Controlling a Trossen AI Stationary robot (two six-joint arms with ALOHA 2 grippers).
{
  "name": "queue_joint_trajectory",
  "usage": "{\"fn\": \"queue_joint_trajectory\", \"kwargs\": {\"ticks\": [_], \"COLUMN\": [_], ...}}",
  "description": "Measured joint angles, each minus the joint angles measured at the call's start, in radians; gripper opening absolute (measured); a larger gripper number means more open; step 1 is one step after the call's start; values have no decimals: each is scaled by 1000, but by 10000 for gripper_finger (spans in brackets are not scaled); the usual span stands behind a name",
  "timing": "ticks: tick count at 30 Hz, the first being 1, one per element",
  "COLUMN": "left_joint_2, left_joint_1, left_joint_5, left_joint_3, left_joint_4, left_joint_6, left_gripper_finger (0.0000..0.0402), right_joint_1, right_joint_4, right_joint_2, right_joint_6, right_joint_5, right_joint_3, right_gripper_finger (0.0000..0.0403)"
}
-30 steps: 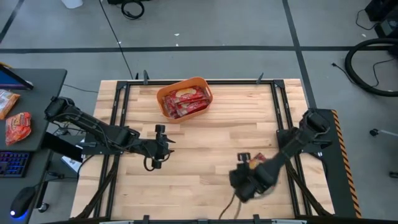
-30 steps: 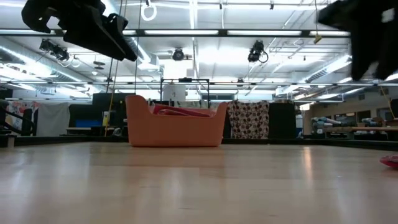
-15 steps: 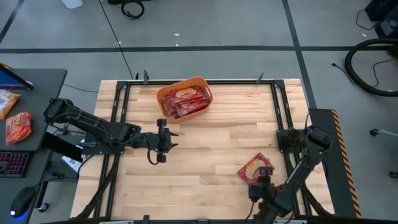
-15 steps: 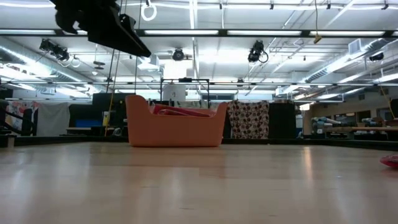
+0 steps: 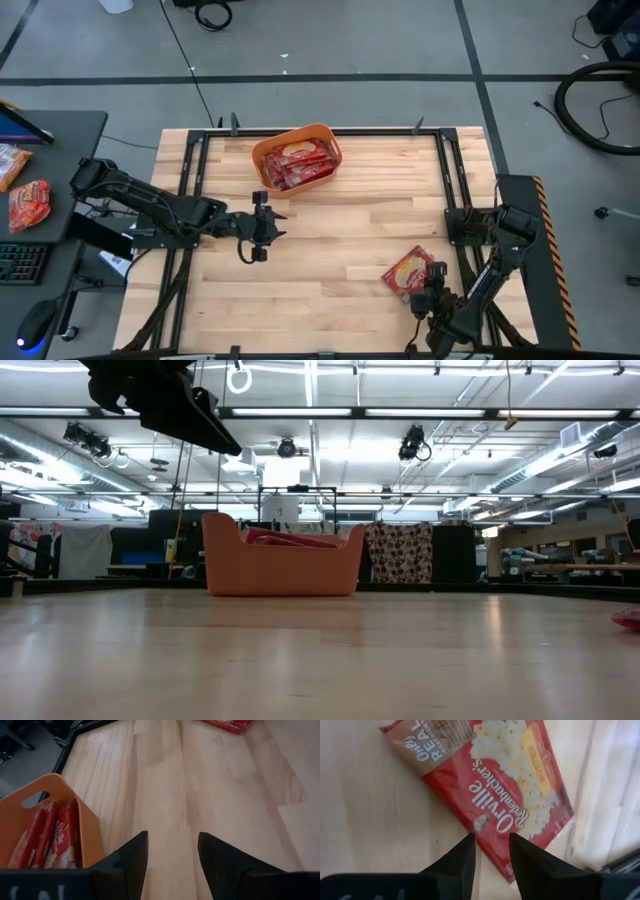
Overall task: Sort popcorn bags into baskets
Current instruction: Put the red popcorn bag into the orange bin
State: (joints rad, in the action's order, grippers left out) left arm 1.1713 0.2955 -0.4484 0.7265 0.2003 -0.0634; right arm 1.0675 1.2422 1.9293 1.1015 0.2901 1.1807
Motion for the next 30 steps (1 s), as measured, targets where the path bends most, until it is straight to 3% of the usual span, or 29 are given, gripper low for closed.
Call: {"fn": "queue_joint_trajectory", "kwargs": {"ticks": [6, 13, 20, 25, 30], "left_joint_2": [0, 0, 0, 0, 0], "left_joint_1": [0, 2, 5, 7, 7], "left_joint_5": [24, 24, 25, 25, 25], "left_joint_3": [0, 0, 0, 0, 0], "left_joint_4": [20, 40, 48, 61, 61], "left_joint_6": [32, 60, 79, 79, 79], "left_gripper_finger": [176, 176, 176, 176, 176], "right_joint_1": [-40, -63, -64, -76, -91], "right_joint_4": [-116, -120, -134, -151, -142], "right_joint_2": [0, 0, 0, -2, -1], "right_joint_6": [-115, -149, -207, -215, -210], "right_joint_5": [-55, -63, -74, -74, -38], "right_joint_3": [-64, -74, -74, -74, -55], "right_gripper_finger": [123, 108, 68, 14, 13]}}
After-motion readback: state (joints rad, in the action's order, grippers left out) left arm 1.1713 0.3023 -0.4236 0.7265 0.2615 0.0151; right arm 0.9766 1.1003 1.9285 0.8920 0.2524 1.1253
